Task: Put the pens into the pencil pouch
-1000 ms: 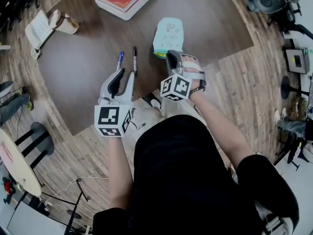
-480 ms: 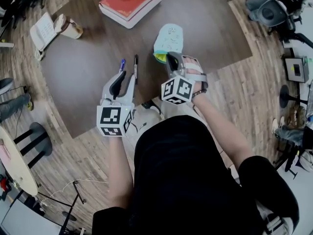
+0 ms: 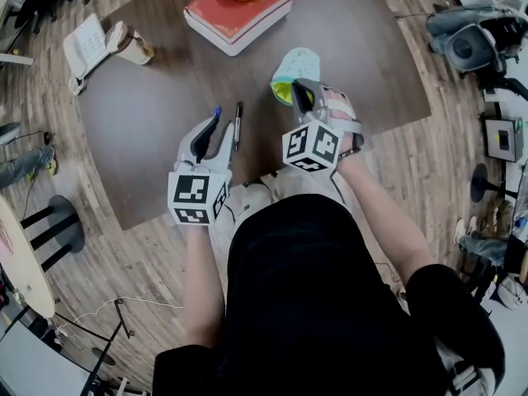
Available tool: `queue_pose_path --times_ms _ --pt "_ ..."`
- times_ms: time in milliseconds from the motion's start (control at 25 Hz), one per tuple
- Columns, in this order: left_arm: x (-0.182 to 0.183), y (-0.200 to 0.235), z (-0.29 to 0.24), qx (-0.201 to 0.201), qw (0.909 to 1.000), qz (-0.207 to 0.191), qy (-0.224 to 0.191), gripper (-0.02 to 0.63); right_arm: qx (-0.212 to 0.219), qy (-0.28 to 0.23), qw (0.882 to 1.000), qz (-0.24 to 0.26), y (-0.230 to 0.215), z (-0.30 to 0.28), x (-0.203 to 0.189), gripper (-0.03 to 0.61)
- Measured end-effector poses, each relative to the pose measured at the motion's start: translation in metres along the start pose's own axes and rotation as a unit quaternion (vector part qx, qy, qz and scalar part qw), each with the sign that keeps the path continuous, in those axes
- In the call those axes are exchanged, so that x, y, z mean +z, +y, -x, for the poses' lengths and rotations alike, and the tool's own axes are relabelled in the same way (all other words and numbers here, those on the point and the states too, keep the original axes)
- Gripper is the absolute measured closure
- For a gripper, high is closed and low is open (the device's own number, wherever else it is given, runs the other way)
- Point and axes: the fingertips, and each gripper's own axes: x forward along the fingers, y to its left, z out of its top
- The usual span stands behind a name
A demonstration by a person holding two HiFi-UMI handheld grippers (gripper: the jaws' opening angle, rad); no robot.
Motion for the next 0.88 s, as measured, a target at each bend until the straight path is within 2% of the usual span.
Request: queue_pose_path --times_ms 400,880 --pt "-0.002 0.007 -0.018 0.011 0.9998 0.014 0.012 0.514 0.018 -0.011 1.000 -0.010 -0.031 -0.015 0.010 0.552" --pt "-0.038 0.011 -0.042 0.024 0.9976 0.033 0.056 0.512 0.067 -0.030 0.995 -0.061 -0.051 -0.031 0.020 0.554"
